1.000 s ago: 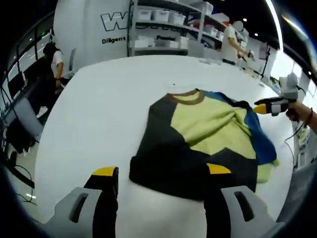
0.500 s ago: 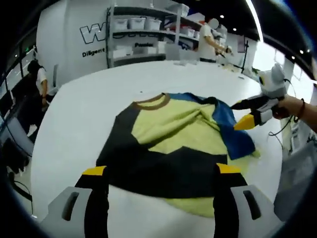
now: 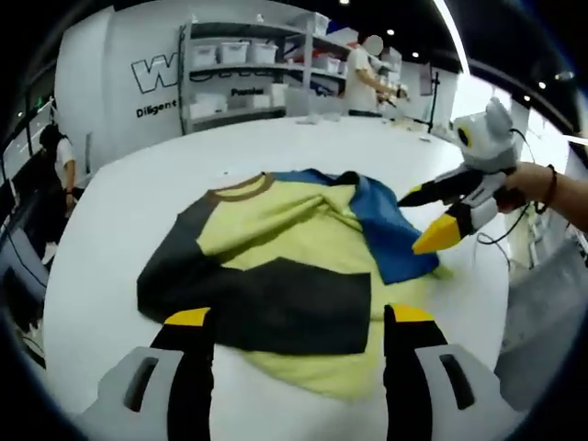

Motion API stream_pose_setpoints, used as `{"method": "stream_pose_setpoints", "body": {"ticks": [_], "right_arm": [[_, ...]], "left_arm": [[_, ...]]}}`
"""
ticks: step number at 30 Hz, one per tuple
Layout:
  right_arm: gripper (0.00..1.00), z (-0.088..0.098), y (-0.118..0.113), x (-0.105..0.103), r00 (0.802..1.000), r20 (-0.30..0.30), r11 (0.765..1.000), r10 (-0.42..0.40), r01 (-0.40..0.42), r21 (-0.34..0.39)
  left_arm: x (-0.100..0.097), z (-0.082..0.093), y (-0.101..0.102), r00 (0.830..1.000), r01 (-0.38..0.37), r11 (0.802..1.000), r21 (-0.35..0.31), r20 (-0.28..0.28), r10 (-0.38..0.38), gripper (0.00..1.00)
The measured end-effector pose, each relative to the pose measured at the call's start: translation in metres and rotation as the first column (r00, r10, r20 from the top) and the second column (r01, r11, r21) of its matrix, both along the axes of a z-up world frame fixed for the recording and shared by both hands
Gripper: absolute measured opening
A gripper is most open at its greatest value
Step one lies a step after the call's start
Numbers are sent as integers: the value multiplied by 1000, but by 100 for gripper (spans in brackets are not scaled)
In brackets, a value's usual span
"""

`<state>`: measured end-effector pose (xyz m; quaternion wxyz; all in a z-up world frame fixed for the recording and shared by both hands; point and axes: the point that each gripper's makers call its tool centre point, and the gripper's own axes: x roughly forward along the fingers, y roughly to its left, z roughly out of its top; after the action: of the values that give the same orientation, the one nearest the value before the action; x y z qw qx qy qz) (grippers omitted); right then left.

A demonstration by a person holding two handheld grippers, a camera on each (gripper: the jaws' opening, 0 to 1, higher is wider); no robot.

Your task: Fold the garment on the visible template until the final outline fits inside the template.

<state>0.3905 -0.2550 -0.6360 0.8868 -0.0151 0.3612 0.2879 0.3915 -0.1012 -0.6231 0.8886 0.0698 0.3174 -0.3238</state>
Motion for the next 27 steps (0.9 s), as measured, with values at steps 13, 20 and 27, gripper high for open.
{"method": "stream_pose_setpoints", "body": {"ticks": [13,20,27], "right_arm": [[65,-14,10,-28,993,-11,991,115,-116,-66],[51,-19,5,-27,991,24,984,131,-127,-123],[30,-25,-2,-25,986,67,969,153,-136,-205]], "left_arm": [[-29,-20,-28,998,63,998,22,-27,-62,54],[-25,-31,-31,997,83,993,81,1,-83,45],[-24,-41,-30,997,72,990,122,12,-74,36]]}}
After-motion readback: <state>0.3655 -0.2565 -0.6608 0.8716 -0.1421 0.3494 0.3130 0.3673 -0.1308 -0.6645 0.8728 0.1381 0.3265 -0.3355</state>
